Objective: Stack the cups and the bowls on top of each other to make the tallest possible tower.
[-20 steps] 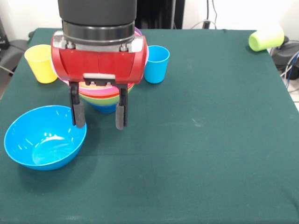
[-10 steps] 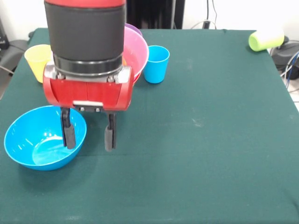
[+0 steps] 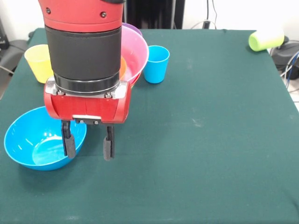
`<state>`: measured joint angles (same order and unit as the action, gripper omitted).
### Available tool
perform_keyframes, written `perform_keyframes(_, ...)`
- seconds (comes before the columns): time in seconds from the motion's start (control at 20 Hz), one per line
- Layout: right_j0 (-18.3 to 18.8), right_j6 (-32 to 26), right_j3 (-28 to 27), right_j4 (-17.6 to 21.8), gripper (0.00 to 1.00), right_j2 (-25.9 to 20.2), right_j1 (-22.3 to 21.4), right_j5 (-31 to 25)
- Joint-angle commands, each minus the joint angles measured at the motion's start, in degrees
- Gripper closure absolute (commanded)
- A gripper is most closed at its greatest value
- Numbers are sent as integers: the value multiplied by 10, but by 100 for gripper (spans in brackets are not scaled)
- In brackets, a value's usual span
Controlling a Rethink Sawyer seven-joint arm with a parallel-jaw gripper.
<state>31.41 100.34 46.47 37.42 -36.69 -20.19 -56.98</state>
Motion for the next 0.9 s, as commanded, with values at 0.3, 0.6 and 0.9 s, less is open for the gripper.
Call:
perform_keyframes(0.3, -16, -223, -24, 42, 0, 6, -12, -58)
perform_keyframes(0.6, -14, -231, -30, 35, 0, 9, -21, -84)
perform_keyframes(0.9, -20, -251, -53, 39, 0, 4, 18, -88)
